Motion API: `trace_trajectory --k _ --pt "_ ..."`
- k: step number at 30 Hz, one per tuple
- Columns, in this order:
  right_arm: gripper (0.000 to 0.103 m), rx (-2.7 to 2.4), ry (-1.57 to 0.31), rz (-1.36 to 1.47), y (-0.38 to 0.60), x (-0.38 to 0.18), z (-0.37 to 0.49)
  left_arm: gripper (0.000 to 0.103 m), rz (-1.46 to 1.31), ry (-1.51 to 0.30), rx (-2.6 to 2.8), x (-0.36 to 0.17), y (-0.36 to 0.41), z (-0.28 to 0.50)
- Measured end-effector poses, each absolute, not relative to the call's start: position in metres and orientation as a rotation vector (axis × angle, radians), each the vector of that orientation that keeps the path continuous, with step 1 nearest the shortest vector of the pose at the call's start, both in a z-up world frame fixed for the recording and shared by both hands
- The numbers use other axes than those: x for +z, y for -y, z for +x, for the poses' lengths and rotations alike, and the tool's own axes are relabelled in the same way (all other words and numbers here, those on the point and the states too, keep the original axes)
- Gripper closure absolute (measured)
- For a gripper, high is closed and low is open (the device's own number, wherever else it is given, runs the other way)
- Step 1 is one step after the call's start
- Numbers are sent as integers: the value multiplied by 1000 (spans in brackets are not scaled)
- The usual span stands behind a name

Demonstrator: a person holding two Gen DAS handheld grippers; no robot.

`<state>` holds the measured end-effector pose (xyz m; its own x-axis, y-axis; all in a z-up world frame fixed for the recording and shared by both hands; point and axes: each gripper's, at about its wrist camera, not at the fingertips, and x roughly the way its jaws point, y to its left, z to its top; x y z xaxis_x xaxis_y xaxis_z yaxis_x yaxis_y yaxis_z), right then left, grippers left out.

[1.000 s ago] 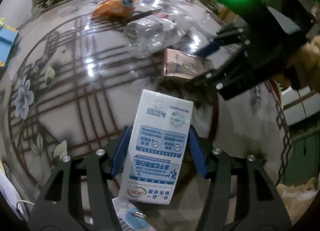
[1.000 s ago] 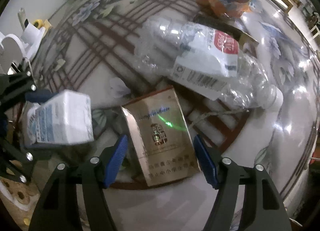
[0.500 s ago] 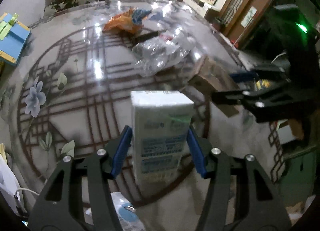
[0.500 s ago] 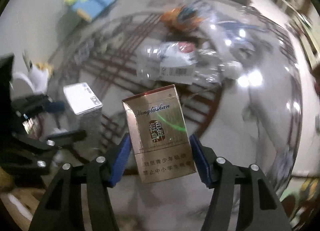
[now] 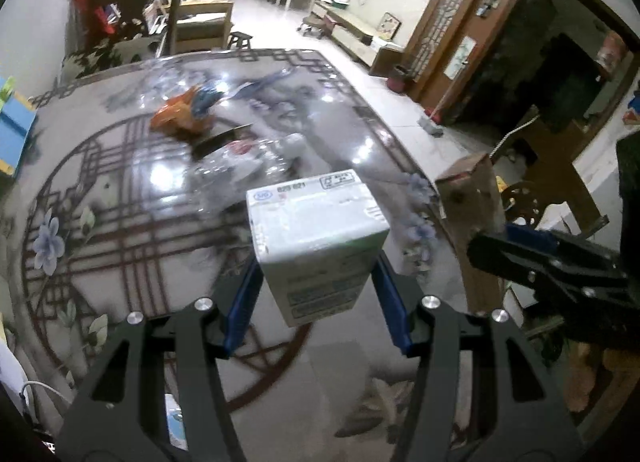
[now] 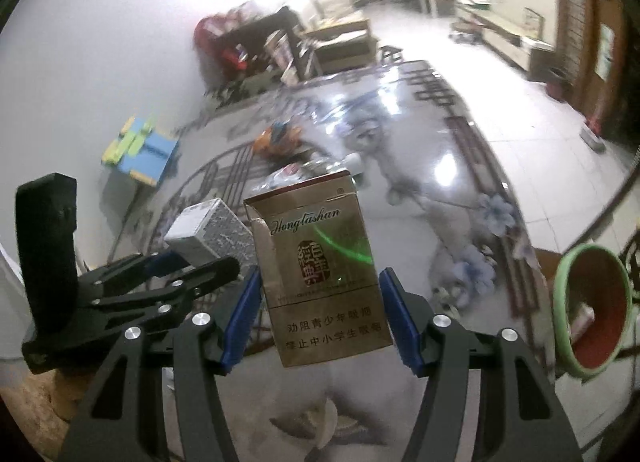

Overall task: Collect trash
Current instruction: 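Carry the milk carton and gold cigarette pack over the red bin with both tools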

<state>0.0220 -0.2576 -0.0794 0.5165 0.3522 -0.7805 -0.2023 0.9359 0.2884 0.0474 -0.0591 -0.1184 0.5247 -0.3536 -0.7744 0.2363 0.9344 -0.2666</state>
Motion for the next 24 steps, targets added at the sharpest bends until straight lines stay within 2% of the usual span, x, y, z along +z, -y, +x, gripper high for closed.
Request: trace_trajectory --k 24 --pt "45 172 -846 303 341 -56 -30 49 -75 -894 -431 -80 126 28"
